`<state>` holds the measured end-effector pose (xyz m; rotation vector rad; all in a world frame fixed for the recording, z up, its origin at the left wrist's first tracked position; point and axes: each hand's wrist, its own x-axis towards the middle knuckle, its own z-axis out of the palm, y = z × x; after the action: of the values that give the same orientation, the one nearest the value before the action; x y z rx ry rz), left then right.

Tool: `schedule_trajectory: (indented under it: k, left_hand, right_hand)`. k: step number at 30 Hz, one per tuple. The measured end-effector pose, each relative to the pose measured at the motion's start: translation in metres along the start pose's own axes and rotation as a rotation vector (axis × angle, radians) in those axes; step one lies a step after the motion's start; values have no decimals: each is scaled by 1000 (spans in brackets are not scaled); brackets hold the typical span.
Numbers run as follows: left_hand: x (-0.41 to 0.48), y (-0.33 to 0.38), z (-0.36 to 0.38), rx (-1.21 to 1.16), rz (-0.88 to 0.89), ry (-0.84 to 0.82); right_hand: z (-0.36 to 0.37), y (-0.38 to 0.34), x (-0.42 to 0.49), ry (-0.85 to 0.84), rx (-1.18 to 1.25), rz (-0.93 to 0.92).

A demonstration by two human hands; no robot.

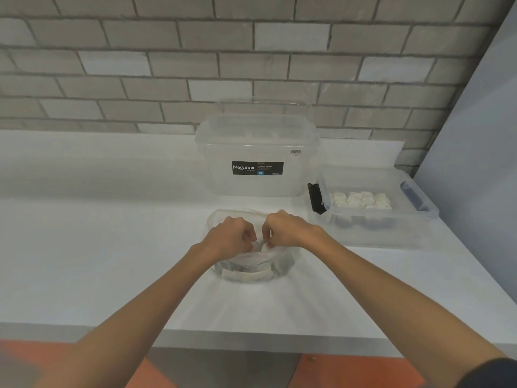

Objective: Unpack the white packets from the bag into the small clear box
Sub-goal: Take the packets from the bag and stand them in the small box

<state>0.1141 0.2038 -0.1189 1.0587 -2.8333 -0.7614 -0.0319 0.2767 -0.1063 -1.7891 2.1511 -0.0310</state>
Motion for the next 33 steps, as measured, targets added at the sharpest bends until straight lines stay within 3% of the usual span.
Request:
schedule_trajectory:
  k: [10,19,25,28,30,33]
  left_hand:
    - [3,-6,-8,-255,27,185]
    - [4,-13,-18,-285,-4,196]
    - [-7,-11,-16,-1075,-165,168]
    - [-9,-6,-12,-1361,-196,165]
    - [-9,-4,-10,-1386,-195,150]
    - [-8,-6,-6,-1231,-171,156]
  right_hand:
    - [-17,8,-7,128,471,32]
    - [-23,7,-3,202,729,59]
    - [-25,4,-4,216,1057,127]
    - [-26,0,-6,172,1079,87]
    - [-24,-4,-5,185,1025,55]
    - [-20,-7,-3,237,949,37]
